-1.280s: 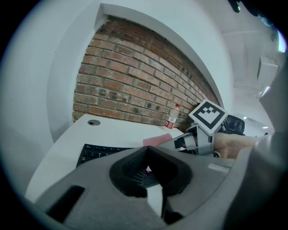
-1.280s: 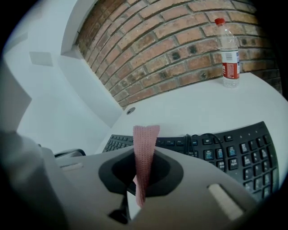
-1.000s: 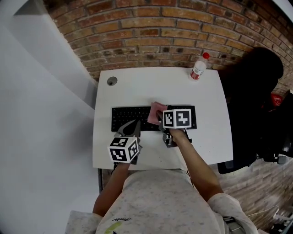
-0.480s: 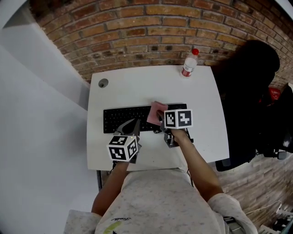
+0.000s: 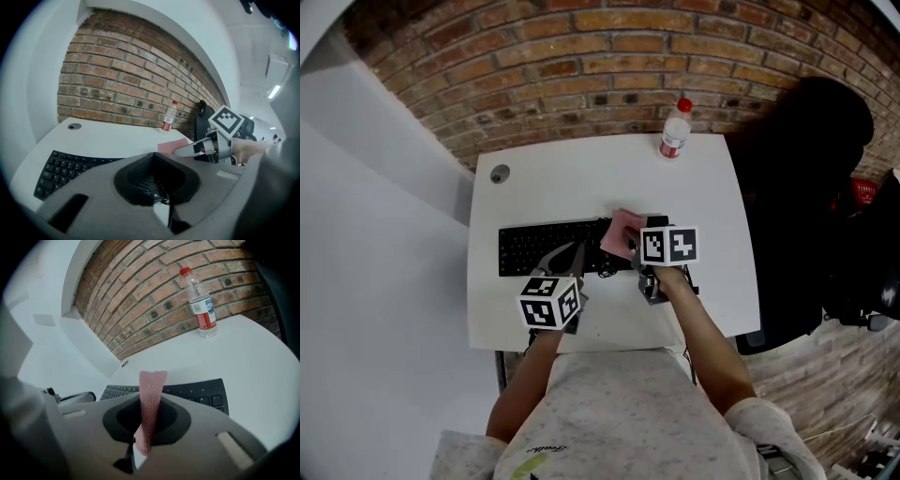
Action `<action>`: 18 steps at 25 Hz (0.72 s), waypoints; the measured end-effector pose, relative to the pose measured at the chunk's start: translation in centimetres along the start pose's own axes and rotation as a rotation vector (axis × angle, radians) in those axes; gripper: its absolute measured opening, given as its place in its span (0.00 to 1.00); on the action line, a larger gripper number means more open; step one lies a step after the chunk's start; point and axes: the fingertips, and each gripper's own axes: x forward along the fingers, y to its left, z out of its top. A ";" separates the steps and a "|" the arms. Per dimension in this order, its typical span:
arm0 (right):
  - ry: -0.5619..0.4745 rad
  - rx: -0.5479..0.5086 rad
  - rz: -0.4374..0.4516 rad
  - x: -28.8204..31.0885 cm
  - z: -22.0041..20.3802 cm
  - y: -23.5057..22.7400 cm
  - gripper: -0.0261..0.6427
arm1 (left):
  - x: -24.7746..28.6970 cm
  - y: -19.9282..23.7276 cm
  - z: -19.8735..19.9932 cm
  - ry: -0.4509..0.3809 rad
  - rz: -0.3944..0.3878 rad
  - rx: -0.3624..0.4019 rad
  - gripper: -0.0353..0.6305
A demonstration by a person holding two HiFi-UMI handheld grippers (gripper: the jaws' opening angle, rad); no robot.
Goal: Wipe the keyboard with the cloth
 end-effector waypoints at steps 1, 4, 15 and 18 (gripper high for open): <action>0.001 0.001 0.001 -0.1 0.0 -0.3 0.08 | 0.2 -0.2 0.0 0.001 0.002 -0.002 0.05; 0.002 0.001 0.005 -0.5 0.0 -1.1 0.08 | 0.7 -0.7 0.0 0.005 0.006 0.001 0.05; -0.004 0.032 -0.002 -2.1 0.1 -4.8 0.08 | 2.4 -2.4 -0.2 0.023 0.013 0.012 0.05; -0.007 0.041 -0.007 -2.6 0.0 -5.9 0.08 | 2.7 -2.5 -0.3 0.030 0.017 0.007 0.05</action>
